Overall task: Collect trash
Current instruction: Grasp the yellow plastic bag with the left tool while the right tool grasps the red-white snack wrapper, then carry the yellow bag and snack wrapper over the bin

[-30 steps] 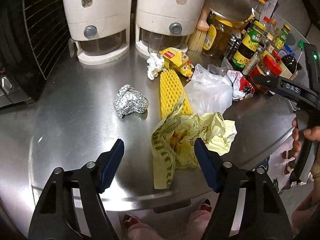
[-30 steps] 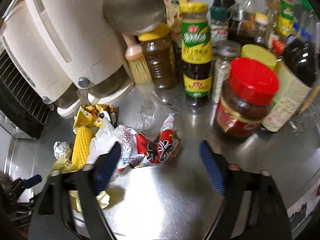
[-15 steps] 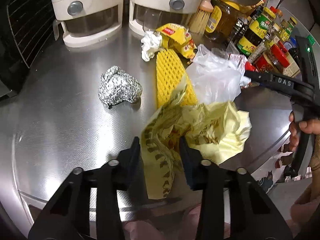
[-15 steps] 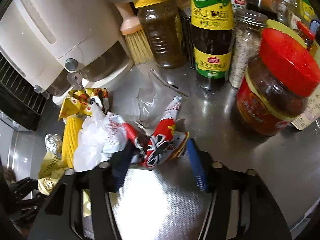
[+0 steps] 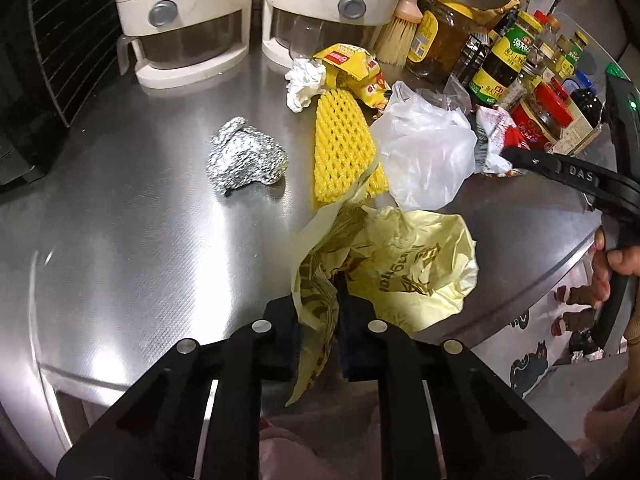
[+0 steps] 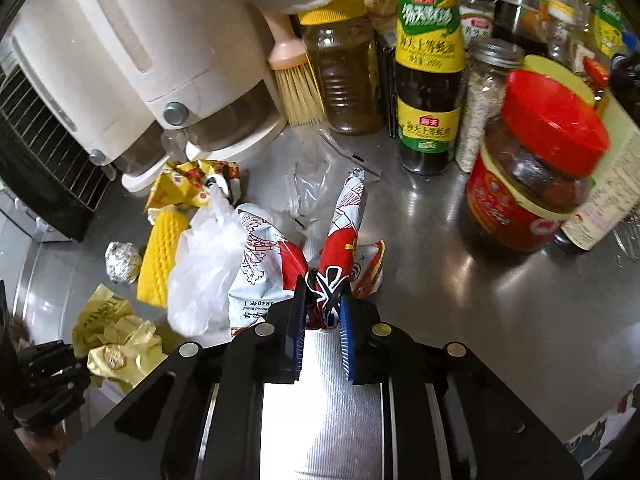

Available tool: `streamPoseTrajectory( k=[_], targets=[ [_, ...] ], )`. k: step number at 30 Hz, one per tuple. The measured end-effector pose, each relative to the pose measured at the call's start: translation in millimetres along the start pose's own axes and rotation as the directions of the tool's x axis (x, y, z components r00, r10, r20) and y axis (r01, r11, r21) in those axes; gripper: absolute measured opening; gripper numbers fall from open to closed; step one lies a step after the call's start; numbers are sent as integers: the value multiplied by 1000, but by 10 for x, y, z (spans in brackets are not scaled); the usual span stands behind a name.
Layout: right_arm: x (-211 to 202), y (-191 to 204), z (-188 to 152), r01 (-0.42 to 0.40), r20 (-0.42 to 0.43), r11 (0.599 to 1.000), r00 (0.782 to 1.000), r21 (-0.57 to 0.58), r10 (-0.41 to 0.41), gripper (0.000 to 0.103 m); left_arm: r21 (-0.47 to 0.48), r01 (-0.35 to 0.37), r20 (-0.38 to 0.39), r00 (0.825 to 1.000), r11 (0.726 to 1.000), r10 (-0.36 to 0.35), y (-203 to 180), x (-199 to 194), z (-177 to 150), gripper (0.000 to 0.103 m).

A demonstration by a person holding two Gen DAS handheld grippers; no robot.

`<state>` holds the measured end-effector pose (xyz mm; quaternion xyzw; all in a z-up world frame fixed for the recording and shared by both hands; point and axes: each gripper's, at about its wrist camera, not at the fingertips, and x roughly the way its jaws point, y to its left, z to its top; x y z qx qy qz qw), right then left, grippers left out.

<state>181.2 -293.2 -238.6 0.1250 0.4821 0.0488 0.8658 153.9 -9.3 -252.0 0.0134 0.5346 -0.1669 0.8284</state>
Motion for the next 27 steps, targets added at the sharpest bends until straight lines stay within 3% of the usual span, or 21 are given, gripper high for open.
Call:
streamPoseTrajectory(
  k=[9,16,27],
  targets=[
    [-339,58,-288,-8,23,1000,1000,-20,8,16,8,-15,32,999,1000,15,-43,-310,-292,12],
    [-615,209,-678,-61,15,998,998,-33,62,16,8,-16,34,999,1000,16,-89,-533,-642,12],
    [-843,444,-1341,-132,-53,989,990,-60,129,16,-19,-11,8,1000,1000,12,-90,-713,-1205,12]
  ],
)
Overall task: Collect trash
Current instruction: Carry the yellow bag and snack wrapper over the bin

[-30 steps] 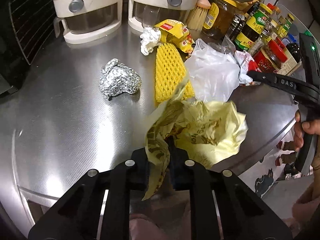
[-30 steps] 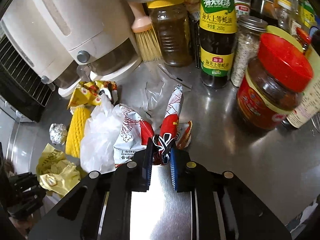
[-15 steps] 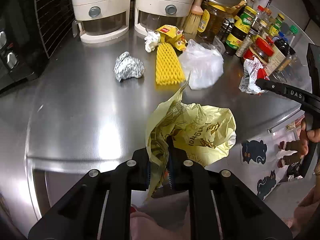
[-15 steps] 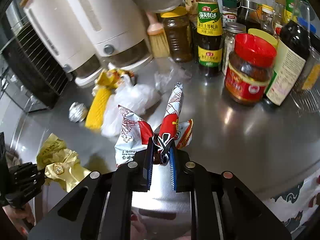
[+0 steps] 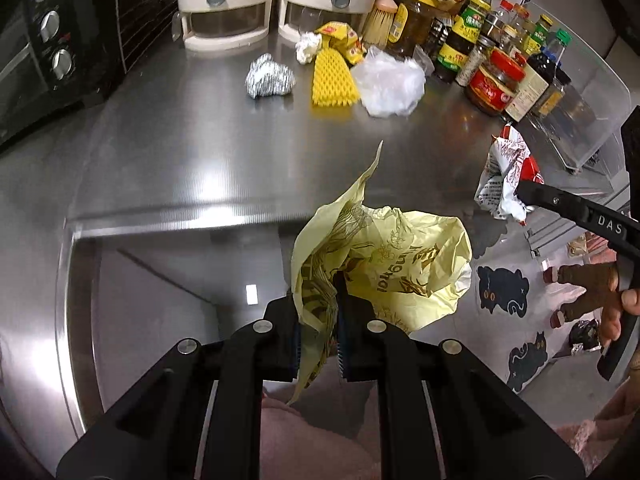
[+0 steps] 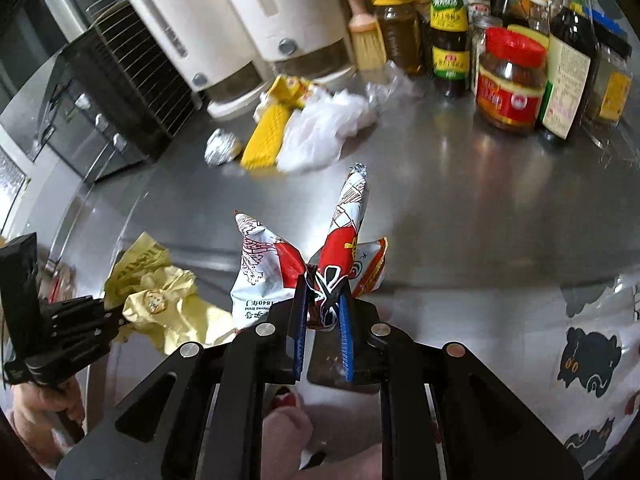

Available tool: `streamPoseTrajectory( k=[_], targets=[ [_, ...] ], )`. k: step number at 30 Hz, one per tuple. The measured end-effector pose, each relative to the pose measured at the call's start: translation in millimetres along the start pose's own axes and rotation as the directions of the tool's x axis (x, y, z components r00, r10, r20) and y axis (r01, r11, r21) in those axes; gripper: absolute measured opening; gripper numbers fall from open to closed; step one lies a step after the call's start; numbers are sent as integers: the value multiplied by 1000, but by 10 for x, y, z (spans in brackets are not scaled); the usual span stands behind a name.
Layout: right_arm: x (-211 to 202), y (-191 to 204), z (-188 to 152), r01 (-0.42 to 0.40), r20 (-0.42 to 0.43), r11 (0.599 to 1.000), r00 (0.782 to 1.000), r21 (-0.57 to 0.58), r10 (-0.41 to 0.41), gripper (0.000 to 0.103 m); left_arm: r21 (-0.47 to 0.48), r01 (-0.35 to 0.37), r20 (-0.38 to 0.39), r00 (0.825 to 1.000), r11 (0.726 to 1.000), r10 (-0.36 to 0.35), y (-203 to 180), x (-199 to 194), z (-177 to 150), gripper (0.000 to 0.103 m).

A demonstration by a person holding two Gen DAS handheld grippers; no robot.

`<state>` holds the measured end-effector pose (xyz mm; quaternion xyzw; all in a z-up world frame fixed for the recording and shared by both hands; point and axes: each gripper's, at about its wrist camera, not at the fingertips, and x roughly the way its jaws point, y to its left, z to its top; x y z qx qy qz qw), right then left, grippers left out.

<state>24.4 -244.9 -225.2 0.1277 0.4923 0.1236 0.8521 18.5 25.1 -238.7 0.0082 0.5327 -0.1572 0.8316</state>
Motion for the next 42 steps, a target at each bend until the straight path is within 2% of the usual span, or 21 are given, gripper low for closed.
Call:
streamPoseTrajectory(
  k=[8,14,19,26,33,42],
  targets=[
    [122,76,-430,-21,-99,1000,995,-9,20,16,-20,5,-76,997,1000,-7,27,126,-392,12],
    [489,16,-768,1,-199,1000,980,14,2,16,-34,15,-151,988,999,-20,48,444,-626,12],
    [807,-85,-951,36,-246,999,969,35,-26,16,-33,6,-214,977,999,-13,54,793,-791,12],
    [1171,-176,-1084,51,-276,996,961,75,-28,15,-28,-21,-271,962,999,12,66,1338,-944,12],
    [1499,-186,-1127,64,-290,995,956,79,-39,13,10,-47,-351,935,999,48,10,1913,-1098,12],
    [1899,-288,-1145,53,-351,987,936,154,4,12,22,-51,-389,920,998,55,-52,2345,-1110,12]
  ],
)
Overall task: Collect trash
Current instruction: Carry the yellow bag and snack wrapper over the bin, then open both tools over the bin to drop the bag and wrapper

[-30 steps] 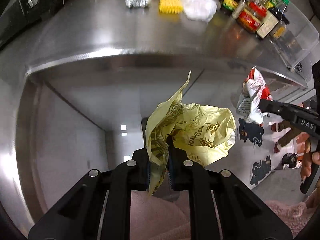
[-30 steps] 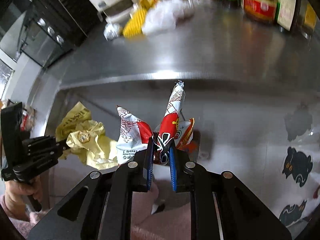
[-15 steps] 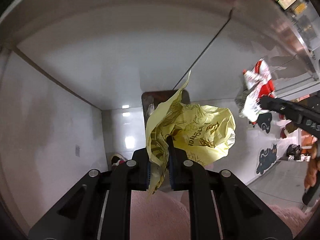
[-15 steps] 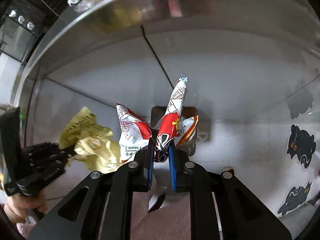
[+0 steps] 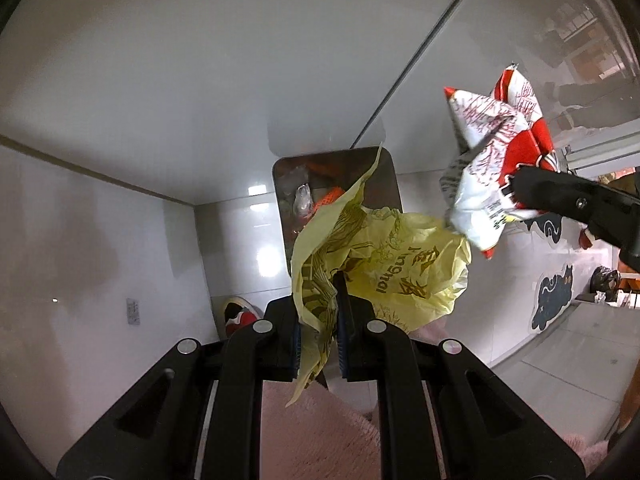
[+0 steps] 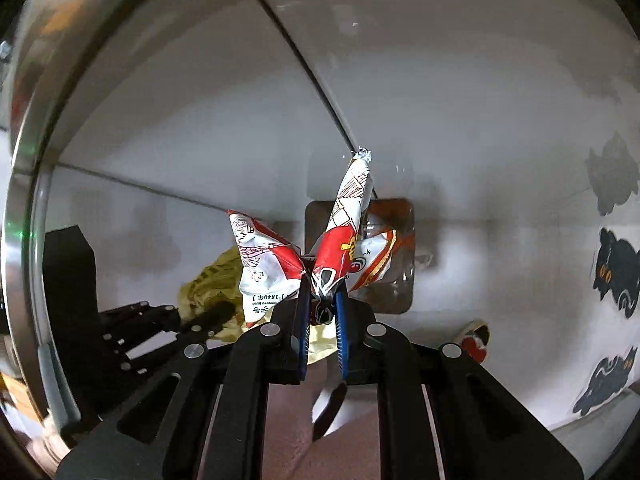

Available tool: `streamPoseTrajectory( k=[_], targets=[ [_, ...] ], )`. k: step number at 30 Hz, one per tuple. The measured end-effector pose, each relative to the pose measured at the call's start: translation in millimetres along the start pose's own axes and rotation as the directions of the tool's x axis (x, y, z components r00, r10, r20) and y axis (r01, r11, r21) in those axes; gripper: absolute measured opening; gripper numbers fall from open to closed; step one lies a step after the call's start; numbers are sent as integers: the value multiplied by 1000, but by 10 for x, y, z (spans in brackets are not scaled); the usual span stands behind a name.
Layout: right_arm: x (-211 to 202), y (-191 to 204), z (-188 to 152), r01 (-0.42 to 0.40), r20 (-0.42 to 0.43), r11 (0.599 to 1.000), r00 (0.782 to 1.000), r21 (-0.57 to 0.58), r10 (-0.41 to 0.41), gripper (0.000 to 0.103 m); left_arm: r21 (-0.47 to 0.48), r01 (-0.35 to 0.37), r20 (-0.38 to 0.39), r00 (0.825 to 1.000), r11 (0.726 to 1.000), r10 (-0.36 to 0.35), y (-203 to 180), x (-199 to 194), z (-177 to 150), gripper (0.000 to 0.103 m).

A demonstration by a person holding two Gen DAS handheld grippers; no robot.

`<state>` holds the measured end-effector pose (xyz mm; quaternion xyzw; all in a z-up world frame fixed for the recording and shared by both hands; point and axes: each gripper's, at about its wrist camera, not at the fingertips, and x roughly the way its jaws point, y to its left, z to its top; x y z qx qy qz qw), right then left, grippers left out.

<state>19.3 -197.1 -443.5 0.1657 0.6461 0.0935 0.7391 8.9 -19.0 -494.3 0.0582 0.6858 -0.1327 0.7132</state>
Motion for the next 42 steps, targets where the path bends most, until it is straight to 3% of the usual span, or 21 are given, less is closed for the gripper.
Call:
streamPoseTrajectory(
  k=[4,14,17,19,21,25,26,28,30,33,36,42],
  targets=[
    [138,-119,92,5,-32,999,999,54,-4,13,-19,10,-16,1000,1000,-11,9,95,73,12],
    [272,-54,249,43,-44,997,998,63,-41,16,-29,25,-14,1000,999,-26,-3,160,226,18],
    [249,-40,263,46,-39,996,998,77,-44,20,-27,25,-11,1000,999,-26,-7,138,251,26],
    [239,-64,270,46,-31,995,999,87,-43,34,-26,22,-5,1000,999,-22,1,120,270,31],
    [235,-68,330,43,-25,995,999,89,-41,42,-30,21,0,1000,999,-21,9,97,290,33],
    [193,-22,356,43,-10,995,999,86,-42,46,-39,21,20,1000,999,-20,29,33,347,42],
    [177,-23,358,46,-5,995,999,86,-46,50,-41,19,27,999,999,-18,34,7,362,47],
    [109,5,348,60,15,995,998,85,-62,71,-42,16,43,999,999,-14,41,-69,381,56],
    [-20,31,322,83,52,993,995,79,-88,82,-44,4,80,997,999,-1,48,-209,382,74],
    [-185,46,274,95,85,993,991,69,-101,96,-30,-28,127,991,999,31,51,-416,366,87],
    [-368,86,223,118,91,993,989,19,-119,96,13,-67,187,980,998,64,0,-689,330,92],
    [-949,269,150,141,189,986,974,-85,-123,96,30,-80,288,955,996,68,-51,-1358,274,93]
  ],
)
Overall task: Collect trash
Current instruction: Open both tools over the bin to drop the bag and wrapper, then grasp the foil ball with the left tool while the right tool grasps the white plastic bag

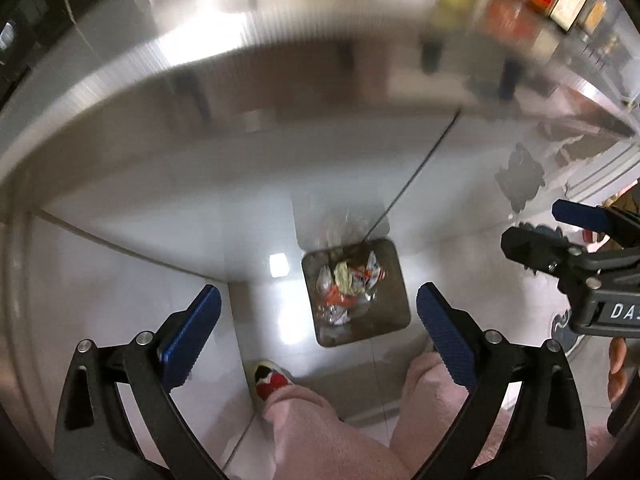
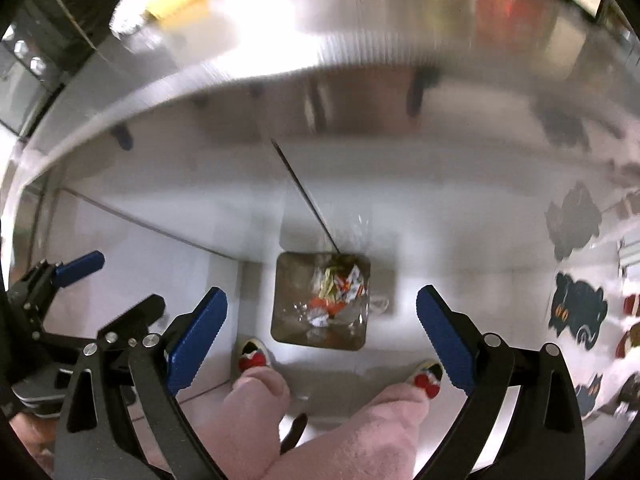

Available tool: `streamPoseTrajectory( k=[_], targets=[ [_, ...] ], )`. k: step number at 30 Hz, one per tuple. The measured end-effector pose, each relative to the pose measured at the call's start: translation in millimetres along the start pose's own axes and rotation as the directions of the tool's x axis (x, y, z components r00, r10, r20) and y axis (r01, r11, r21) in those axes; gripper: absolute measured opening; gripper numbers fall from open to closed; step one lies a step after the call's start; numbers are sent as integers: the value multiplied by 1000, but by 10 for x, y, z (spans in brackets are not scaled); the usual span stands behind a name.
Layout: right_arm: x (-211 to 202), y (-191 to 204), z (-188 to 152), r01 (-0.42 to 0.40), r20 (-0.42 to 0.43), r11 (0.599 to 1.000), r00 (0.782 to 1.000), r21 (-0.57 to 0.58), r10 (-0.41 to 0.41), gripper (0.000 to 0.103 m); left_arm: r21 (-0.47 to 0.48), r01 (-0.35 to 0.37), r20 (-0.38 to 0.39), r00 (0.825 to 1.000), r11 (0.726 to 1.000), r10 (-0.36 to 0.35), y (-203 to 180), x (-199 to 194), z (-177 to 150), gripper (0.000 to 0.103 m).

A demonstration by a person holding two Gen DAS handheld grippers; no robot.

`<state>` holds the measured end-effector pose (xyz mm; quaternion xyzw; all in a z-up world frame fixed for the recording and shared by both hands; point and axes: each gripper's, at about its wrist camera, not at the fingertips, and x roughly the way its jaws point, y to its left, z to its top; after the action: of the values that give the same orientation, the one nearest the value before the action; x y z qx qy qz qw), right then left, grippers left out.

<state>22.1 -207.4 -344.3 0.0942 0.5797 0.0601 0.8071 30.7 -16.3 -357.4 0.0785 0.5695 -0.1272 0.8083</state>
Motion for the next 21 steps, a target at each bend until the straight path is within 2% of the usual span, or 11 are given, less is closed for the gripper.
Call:
streamPoseTrajectory(
  k=[4,10,15,21],
  targets=[
    [-420,24,160,-26,78,1000,997,-2,26,96,-9,-11,84,996,1000,11,60,-436,140,95],
    [-1024,38,460,-1,213,999,977,-45,10,96,-28,-43,196,979,999,48,164,-1002,404,95],
    [-1237,-2,792,-12,278,999,960,-40,22,96,-73,-53,251,965,996,70,342,-1257,638,95],
    [-1222,-54,1205,-20,299,1000,954,-24,26,96,-100,-78,303,947,992,105,560,-1377,950,95]
  ],
)
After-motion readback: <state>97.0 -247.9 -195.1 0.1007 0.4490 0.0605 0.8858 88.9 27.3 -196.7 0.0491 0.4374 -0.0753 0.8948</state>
